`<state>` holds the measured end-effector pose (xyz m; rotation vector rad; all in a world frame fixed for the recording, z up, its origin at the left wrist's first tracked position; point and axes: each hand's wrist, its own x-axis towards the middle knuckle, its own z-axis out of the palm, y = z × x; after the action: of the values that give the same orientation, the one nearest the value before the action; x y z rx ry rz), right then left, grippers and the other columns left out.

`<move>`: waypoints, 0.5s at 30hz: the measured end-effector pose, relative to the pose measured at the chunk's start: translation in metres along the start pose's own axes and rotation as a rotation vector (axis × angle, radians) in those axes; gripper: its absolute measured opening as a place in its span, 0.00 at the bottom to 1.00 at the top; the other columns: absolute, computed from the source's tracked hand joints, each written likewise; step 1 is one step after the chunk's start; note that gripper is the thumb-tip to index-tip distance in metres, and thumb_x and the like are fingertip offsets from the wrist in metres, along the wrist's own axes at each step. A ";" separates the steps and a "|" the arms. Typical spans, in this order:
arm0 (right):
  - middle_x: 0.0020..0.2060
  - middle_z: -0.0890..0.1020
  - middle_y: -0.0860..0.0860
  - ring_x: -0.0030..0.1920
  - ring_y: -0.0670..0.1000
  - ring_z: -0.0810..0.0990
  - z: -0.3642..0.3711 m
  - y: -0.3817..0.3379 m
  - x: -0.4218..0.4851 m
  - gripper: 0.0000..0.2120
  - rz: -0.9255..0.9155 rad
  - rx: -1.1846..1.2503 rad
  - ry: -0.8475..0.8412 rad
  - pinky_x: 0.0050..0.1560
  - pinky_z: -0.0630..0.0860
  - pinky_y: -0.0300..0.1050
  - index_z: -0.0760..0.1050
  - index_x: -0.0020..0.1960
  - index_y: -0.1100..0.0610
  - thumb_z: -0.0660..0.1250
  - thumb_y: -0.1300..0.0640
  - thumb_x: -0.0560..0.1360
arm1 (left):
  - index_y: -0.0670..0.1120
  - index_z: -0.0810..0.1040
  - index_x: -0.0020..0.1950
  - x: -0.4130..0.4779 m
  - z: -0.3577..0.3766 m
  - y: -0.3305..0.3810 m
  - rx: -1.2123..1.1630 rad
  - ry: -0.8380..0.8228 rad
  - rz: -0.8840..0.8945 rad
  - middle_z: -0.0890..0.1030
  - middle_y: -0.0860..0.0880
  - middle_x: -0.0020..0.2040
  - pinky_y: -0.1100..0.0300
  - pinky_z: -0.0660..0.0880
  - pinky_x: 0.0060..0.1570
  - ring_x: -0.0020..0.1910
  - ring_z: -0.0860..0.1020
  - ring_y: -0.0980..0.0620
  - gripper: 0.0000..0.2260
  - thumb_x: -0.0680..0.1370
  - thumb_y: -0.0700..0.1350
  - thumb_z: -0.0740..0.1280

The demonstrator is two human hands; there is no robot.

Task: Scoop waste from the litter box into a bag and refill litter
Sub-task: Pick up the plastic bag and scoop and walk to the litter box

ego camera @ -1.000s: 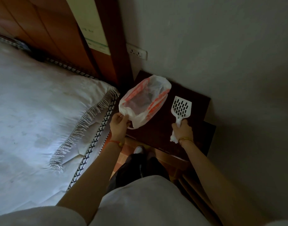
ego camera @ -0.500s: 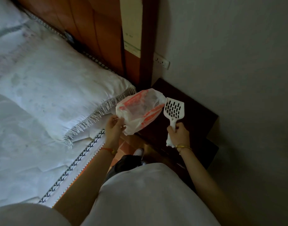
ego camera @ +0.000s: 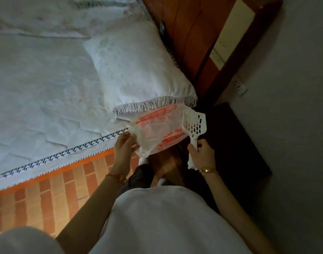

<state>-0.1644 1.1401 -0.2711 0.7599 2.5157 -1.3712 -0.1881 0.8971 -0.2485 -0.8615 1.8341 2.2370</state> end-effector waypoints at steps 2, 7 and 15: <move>0.38 0.78 0.50 0.36 0.48 0.78 0.012 -0.010 -0.004 0.10 -0.049 -0.036 -0.070 0.33 0.72 0.39 0.71 0.49 0.57 0.67 0.52 0.75 | 0.44 0.76 0.46 -0.015 -0.018 0.000 -0.053 0.072 0.014 0.79 0.46 0.43 0.58 0.76 0.43 0.42 0.78 0.48 0.06 0.80 0.36 0.62; 0.36 0.77 0.48 0.38 0.49 0.78 0.045 -0.038 -0.014 0.09 -0.160 -0.109 -0.245 0.38 0.75 0.43 0.71 0.47 0.55 0.68 0.51 0.74 | 0.45 0.74 0.44 -0.048 -0.067 -0.001 -0.155 0.226 0.059 0.77 0.47 0.40 0.62 0.76 0.40 0.38 0.77 0.52 0.08 0.80 0.35 0.61; 0.37 0.79 0.47 0.38 0.50 0.81 0.109 -0.085 -0.042 0.09 -0.364 -0.252 -0.447 0.41 0.79 0.48 0.72 0.47 0.55 0.67 0.50 0.73 | 0.45 0.74 0.43 -0.088 -0.141 -0.001 -0.321 0.513 0.100 0.76 0.47 0.40 0.61 0.75 0.40 0.39 0.76 0.52 0.08 0.80 0.35 0.61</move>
<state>-0.1814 0.9972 -0.2535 -0.0579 2.4544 -1.1223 -0.0659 0.7887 -0.2205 -1.5560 1.7429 2.5986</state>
